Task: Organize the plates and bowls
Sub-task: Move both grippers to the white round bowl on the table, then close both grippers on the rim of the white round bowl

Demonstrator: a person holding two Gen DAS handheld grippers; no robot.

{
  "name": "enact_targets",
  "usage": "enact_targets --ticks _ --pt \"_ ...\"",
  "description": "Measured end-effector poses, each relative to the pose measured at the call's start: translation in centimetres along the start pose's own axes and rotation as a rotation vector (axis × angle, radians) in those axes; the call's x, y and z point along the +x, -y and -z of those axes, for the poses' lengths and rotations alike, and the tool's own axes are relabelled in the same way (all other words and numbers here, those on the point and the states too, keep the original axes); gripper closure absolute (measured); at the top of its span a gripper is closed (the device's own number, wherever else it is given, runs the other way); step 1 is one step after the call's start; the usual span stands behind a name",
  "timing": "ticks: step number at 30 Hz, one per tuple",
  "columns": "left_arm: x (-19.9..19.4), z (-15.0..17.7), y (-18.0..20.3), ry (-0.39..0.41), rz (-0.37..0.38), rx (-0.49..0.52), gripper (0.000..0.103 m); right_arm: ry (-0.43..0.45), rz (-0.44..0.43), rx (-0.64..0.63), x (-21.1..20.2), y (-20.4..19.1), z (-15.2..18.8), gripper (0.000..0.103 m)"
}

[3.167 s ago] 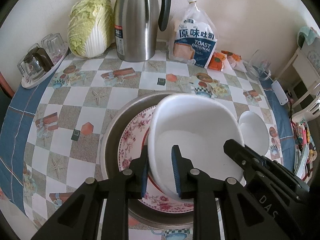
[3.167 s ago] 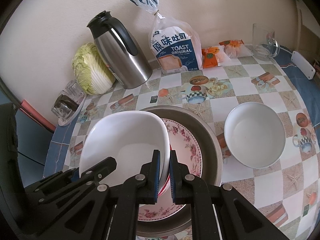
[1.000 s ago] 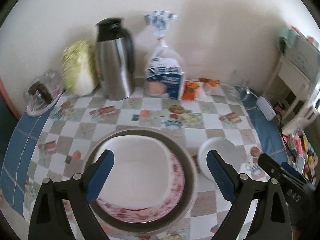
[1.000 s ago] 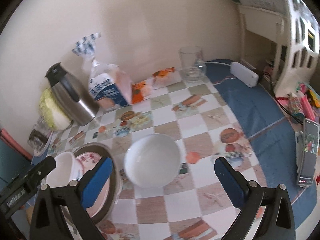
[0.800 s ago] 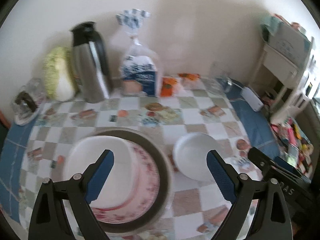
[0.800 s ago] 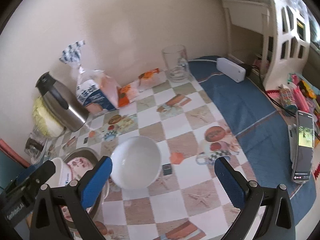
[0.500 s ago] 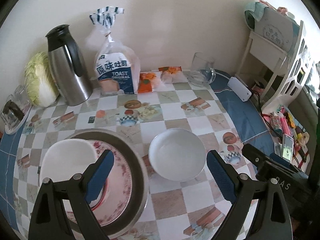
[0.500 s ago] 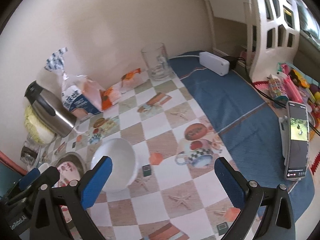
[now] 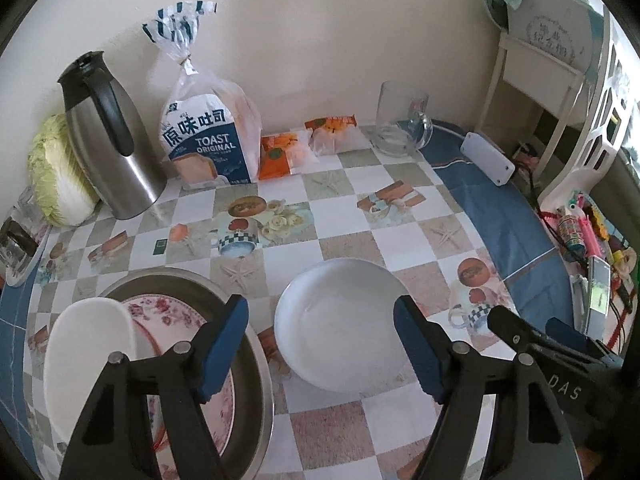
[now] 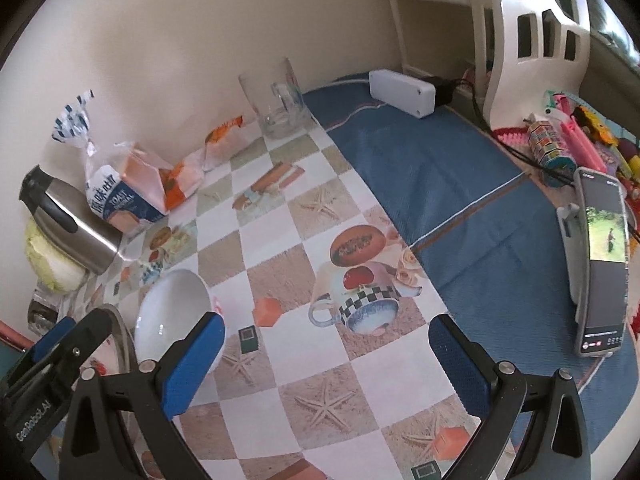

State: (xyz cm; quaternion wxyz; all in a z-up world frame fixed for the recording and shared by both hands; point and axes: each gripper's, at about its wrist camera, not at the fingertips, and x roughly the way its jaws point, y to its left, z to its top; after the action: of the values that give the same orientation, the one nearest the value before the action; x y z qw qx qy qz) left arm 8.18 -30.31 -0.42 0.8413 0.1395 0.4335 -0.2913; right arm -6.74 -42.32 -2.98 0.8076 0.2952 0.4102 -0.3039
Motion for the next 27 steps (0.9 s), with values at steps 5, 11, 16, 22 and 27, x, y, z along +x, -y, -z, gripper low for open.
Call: enact_targets --ticks 5,11,16,22,27 --pt "1.5 0.1 -0.2 -0.024 -0.005 -0.001 0.043 -0.024 0.000 -0.012 1.4 -0.5 0.5 0.000" --pt "2.7 0.3 -1.1 -0.049 -0.016 -0.018 0.045 -0.063 -0.007 -0.053 3.1 -2.4 1.3 0.000" --pt "3.0 0.3 -2.1 -0.055 -0.011 -0.045 0.045 -0.076 -0.016 -0.088 3.8 -3.9 1.9 0.000" --pt "3.6 0.4 -2.3 -0.073 -0.002 -0.050 0.046 -0.088 -0.026 -0.119 4.4 -5.5 2.4 0.017" --pt "4.0 0.5 -2.5 -0.085 -0.001 -0.054 0.047 -0.091 -0.066 -0.132 4.9 -6.7 2.7 0.049"
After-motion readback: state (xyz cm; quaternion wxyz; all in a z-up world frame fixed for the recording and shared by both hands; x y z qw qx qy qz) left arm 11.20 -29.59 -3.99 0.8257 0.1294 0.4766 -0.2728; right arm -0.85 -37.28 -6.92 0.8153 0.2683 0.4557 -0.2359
